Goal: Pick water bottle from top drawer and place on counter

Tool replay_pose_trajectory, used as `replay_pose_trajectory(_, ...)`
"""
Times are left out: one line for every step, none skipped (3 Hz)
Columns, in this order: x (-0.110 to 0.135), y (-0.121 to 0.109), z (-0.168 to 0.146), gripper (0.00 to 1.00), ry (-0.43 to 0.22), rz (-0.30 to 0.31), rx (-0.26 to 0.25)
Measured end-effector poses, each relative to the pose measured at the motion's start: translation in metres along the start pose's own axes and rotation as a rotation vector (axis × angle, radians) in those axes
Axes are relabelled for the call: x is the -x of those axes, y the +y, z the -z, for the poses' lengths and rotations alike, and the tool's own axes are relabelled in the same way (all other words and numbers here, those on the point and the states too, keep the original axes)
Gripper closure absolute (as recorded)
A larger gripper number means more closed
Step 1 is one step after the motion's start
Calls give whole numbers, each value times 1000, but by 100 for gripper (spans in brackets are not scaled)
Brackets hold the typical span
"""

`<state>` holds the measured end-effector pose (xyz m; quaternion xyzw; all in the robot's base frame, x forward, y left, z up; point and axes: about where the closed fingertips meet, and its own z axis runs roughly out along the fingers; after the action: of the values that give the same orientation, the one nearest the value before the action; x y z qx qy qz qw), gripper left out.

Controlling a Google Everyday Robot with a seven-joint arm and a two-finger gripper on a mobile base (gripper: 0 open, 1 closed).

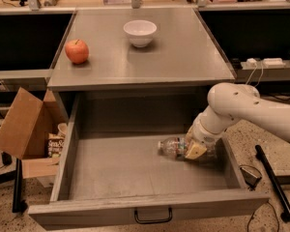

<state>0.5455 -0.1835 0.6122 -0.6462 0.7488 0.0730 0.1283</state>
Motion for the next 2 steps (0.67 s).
replay_pose_trajectory(1,0,0,100,-1,1,0)
replay_pose_trajectory(23,-5,19,100,-18,25,-31)
